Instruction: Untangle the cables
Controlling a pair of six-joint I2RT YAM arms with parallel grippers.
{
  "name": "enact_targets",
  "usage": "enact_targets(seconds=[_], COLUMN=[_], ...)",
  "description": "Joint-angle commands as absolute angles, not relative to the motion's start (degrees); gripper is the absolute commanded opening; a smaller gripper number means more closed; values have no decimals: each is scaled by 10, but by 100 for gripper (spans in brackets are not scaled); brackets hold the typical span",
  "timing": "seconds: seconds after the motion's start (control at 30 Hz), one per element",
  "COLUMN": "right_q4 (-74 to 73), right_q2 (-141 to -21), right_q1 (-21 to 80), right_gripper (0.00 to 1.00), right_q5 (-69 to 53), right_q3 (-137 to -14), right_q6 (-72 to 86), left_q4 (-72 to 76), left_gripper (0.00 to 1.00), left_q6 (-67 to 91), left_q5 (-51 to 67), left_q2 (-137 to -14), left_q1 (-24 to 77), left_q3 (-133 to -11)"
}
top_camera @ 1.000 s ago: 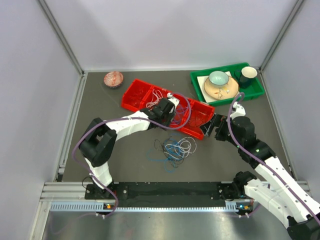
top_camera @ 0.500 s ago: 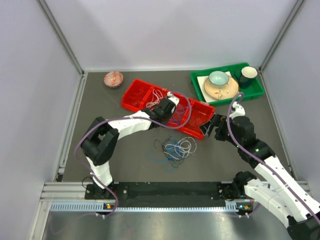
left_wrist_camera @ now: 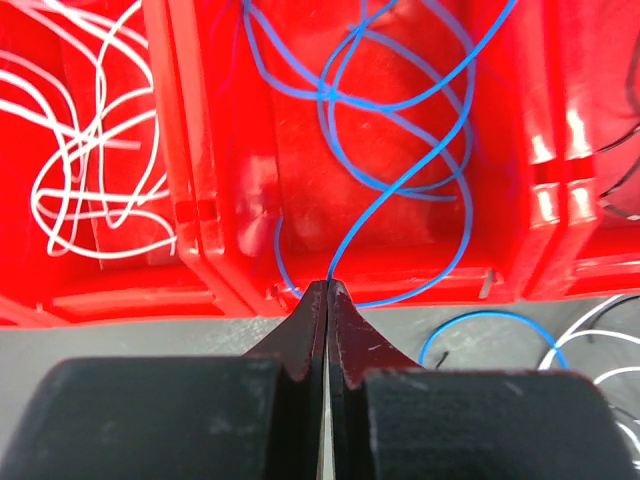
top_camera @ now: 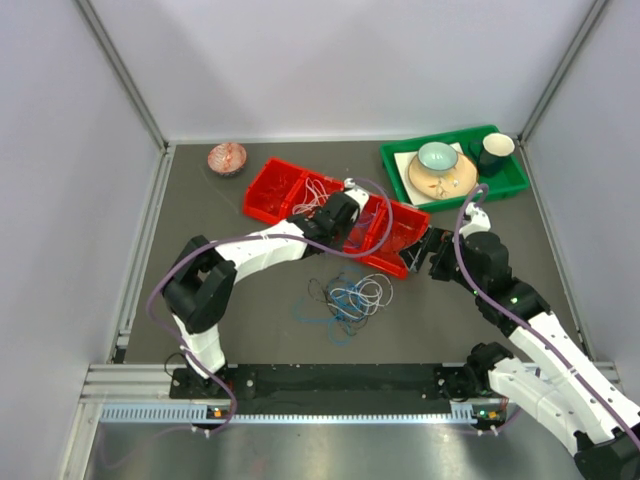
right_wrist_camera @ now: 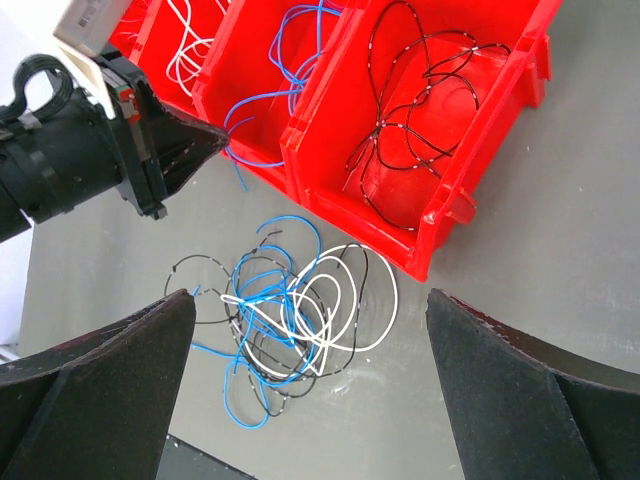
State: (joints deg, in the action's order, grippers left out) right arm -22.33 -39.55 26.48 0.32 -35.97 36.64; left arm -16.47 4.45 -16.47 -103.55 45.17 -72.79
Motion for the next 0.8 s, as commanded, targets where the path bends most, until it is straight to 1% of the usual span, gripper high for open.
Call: enact_targets(seconds=[0.0,0.27,0.4,0.6,0.7,0.73,0.77], right_q4=[-200,-201,-201,-205,-206,-206,-206], right_q2=[-394,-382,-381,-370,-370,-371,-371], right_q1=[263,263,263,263,262,263,262], right_gripper=[96,96,96,96,96,97,97], right_q5=[3,3,3,-11,-10,-10,-11], right_q3=[-361,-355,-352,-350,-349,-349,-349], right_q6=[369,369,371,374,374,374,374], left_q4=[-117,-69,-68,-92,-126,-135,-139], left_gripper=[0,0,0,0,9,18,22], left_q6=[54,54,60,84,86,86,87], left_q5=[-147,-206,-202,-193,-197,-198,-199], left_q2=[-1011,-1090,-1156,-1201,-1194,-1190,-1180], left_q1=[454,453,447,443,443,443,443], left_q3=[-762,-849,-905,-942,-955,-955,-955])
